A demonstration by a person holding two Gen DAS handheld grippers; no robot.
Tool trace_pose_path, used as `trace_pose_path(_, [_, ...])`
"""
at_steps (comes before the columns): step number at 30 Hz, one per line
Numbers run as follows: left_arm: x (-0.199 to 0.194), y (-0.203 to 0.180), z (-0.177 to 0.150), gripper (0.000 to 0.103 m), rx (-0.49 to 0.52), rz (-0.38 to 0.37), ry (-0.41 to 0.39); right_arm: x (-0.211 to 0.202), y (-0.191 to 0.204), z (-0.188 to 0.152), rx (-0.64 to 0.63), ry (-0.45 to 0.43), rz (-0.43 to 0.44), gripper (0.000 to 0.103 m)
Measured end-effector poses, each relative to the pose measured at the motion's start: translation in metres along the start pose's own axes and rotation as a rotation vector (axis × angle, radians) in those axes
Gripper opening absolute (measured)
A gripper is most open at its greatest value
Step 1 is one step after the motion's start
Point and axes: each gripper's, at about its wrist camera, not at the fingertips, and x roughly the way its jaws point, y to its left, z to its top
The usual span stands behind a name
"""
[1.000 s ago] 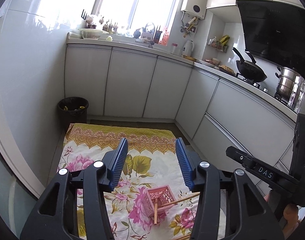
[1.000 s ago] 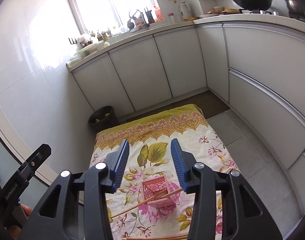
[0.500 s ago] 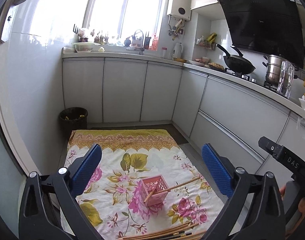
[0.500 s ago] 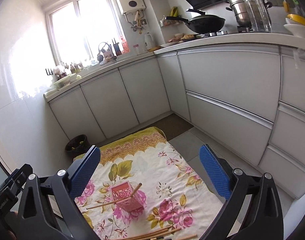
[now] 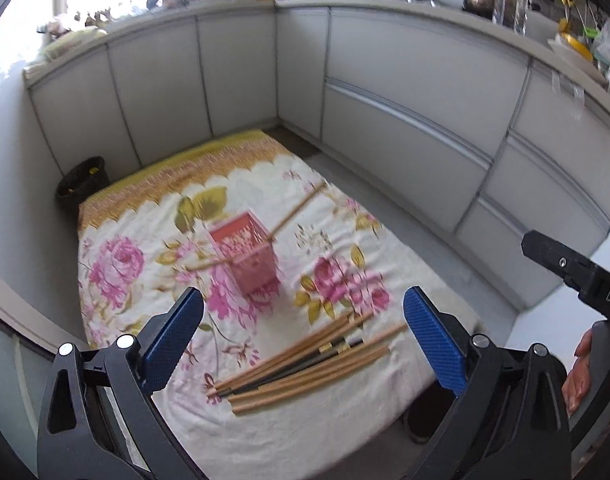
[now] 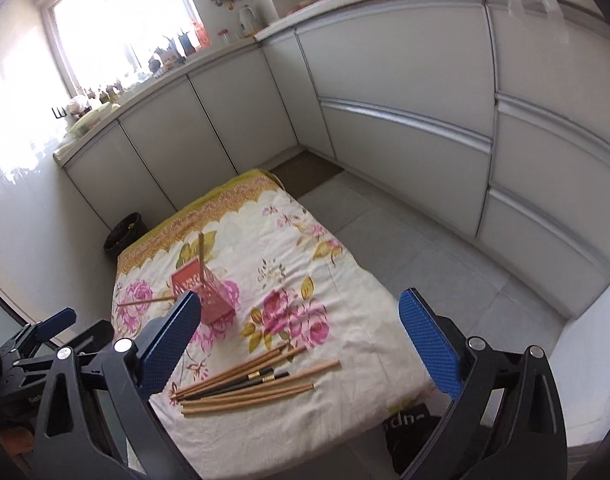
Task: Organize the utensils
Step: 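Withdraw both open grippers from the basket back toward the pile, then grasp another wooden chopstick with the left gripper while the right gripper grasps one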
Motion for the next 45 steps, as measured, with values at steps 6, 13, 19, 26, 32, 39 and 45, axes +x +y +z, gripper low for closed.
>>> trace_pose_path(6, [0.083,-0.033,-0.03,0.096,0.179,-0.062,0.296,0.023,-0.052,-0.035,0.173,0.187,-0.002,0.096])
trace_pose_path(13, [0.142,-0.073,-0.045,0.083,0.456,-0.09,0.435,0.03,-0.069,-0.05,0.19,0.243,-0.02,0.096])
trace_pose_path(19, [0.169,-0.106,-0.084,0.036,0.833,-0.243,0.538,0.037,-0.077,-0.055,0.216,0.292,-0.01,0.096])
trace_pose_path(26, [0.189,-0.078,-0.092,0.025,0.779,-0.317,0.636,0.051,-0.084,-0.06,0.249,0.334,-0.01,0.096])
trace_pose_path(32, [0.197,-0.049,-0.088,0.024,0.754,-0.295,0.68,0.061,-0.083,-0.065,0.258,0.359,-0.002,0.096])
trace_pose_path(39, [0.21,-0.045,-0.09,0.023,0.786,-0.296,0.719,0.065,-0.084,-0.066,0.257,0.372,-0.002,0.096])
trace_pose_path(45, [0.222,-0.067,-0.091,0.026,0.819,-0.281,0.754,0.069,-0.092,-0.066,0.288,0.378,-0.014,0.096])
